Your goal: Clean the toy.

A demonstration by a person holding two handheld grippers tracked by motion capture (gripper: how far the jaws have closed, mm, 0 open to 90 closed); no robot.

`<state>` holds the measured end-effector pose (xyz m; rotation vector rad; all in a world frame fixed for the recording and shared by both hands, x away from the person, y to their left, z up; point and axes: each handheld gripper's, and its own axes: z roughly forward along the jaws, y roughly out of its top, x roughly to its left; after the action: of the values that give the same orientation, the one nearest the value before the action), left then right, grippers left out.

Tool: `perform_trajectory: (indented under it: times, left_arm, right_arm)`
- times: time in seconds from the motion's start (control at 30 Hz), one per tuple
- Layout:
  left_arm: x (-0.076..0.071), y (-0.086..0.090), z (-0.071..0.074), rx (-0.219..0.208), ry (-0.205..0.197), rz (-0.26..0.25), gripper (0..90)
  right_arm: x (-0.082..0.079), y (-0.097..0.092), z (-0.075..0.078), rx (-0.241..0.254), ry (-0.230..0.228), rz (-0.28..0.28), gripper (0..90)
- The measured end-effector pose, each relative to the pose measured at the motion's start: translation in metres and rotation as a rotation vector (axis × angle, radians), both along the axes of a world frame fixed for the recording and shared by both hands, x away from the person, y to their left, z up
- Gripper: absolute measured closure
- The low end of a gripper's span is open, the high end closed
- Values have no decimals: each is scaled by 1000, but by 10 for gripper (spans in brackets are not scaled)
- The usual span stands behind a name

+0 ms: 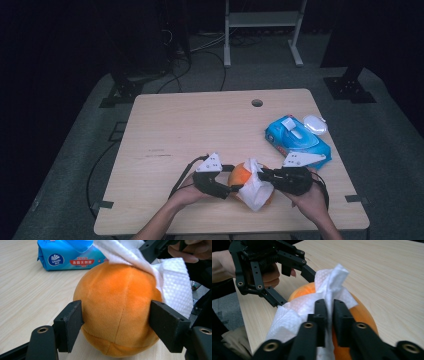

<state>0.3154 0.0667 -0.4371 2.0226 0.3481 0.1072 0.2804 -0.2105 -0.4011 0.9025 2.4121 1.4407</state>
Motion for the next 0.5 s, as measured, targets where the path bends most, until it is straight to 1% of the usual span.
perform_trajectory:
  times: [0.03, 0.07, 0.1, 0.13, 0.17, 0.2, 0.23, 0.27, 0.3, 0.33, 0.4, 0.47, 0.5]
  left_arm:
    - [0, 0, 0, 0, 0, 0, 267]
    - [0, 0, 0, -3, 1, 2, 267]
    - [0, 0, 0, -4, 3, 2, 267]
    - [0, 0, 0, -4, 3, 2, 266]
    - [0, 1, -1, -5, 7, 4, 265]
    - [0, 1, -1, -5, 7, 4, 263]
    - [0, 1, -1, -6, 9, 4, 262]
    - [0, 0, -1, -6, 10, 4, 262]
    - [0, 0, -1, -5, 10, 4, 260]
    - [0, 0, -1, -5, 10, 4, 259]
    - [1, 0, -1, -4, 10, 4, 257]
    - [1, 0, -1, -6, 13, 6, 257]
    - [1, 0, -2, -12, 22, 7, 257]
  right_arm:
    - [0, 0, 0, 0, 0, 0, 732]
    - [-2, 0, 3, -11, -24, 2, 688]
    - [-3, 0, 5, -11, -33, 5, 669]
    - [-3, 0, 5, -11, -33, 5, 669]
    - [-6, -2, 9, -6, -54, 15, 621]
    - [-6, -2, 9, -6, -54, 15, 621]
    - [-9, -3, 11, -8, -65, 41, 566]
    - [-9, -3, 11, -8, -65, 41, 566]
    - [-13, -2, 10, -14, -84, 59, 503]
    - [-13, -2, 10, -14, -84, 59, 503]
    - [-14, 0, 8, -23, -99, 78, 452]
    - [-16, 5, 5, -41, -113, 100, 414]
    - [-17, 11, 2, -81, -131, 115, 384]
